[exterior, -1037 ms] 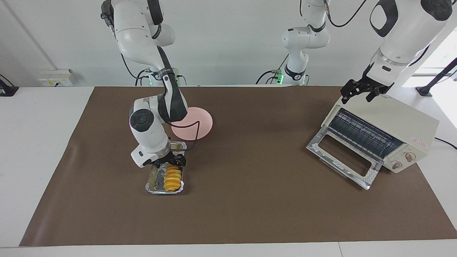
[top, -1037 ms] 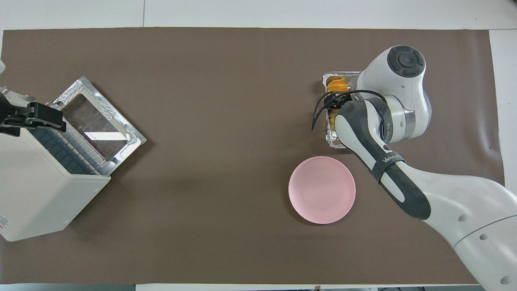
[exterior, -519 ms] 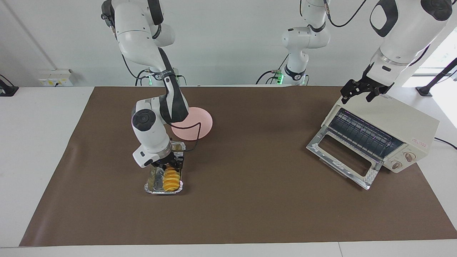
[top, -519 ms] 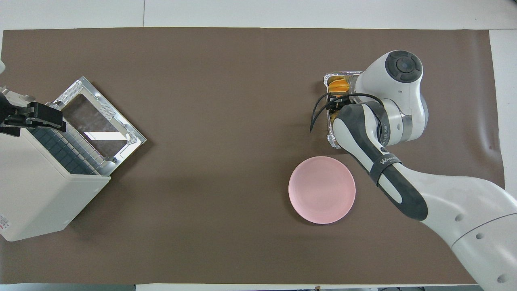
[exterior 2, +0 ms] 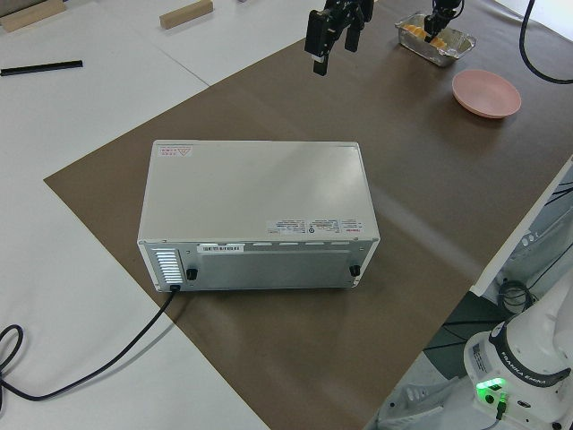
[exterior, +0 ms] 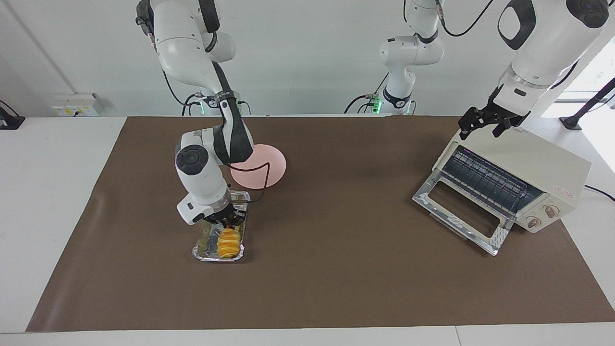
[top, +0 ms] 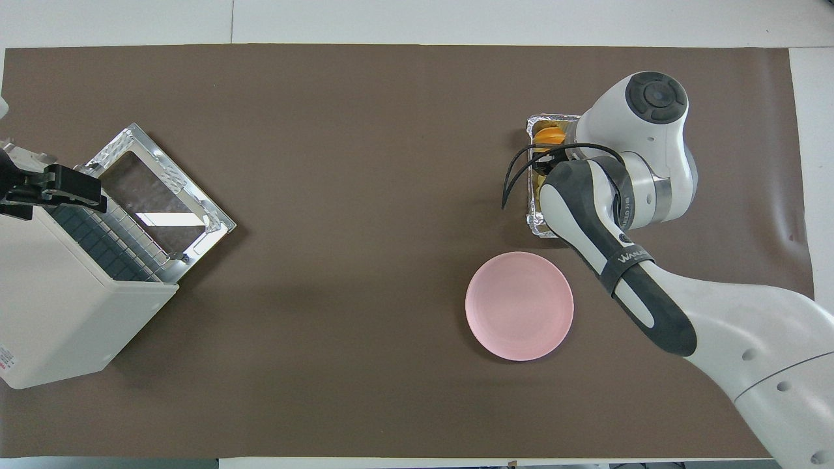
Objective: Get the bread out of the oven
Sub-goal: 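Carry the bread rolls with the right gripper over the pink plate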
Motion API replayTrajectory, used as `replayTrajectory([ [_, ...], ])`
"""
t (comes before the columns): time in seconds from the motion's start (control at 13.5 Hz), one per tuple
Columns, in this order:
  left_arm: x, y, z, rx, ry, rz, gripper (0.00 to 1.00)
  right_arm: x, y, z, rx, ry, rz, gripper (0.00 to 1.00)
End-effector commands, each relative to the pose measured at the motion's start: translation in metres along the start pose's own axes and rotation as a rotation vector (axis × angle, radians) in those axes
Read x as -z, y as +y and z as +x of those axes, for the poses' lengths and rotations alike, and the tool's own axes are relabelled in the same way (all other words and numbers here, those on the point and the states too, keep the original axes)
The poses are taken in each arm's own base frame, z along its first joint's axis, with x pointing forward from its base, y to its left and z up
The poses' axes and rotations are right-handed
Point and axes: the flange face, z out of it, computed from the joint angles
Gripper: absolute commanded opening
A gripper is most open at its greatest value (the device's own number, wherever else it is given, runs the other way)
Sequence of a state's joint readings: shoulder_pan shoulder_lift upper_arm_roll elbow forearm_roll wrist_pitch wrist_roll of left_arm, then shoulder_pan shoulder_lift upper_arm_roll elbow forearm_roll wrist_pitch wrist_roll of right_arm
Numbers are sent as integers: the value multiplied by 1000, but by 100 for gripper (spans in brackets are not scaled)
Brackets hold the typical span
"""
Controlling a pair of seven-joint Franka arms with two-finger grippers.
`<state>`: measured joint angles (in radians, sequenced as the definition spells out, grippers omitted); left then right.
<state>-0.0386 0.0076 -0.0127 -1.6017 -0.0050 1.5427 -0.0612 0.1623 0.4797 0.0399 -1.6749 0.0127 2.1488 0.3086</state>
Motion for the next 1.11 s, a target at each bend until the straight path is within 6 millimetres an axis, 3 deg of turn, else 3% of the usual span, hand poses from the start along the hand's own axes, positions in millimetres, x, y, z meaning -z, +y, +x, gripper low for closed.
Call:
replayTrajectory([
  [0.0, 4, -3, -1, -3, 4, -20, 100, 18, 1, 2, -14, -15, -19, 0],
  [0.22, 4, -3, -1, -3, 3, -20, 100, 50, 2, -8, -11, -36, -25, 0],
  [0.52, 4, -3, -1, -3, 6, -20, 100, 104, 0, -41, -24, -94, -35, 0],
  [0.81, 4, -3, -1, -3, 4, -20, 100, 136, -36, -113, -37, -130, -57, 0],
  [1.04, 5, -3, -1, -3, 6, -20, 100, 135, -44, -172, -16, -99, -59, 0],
])
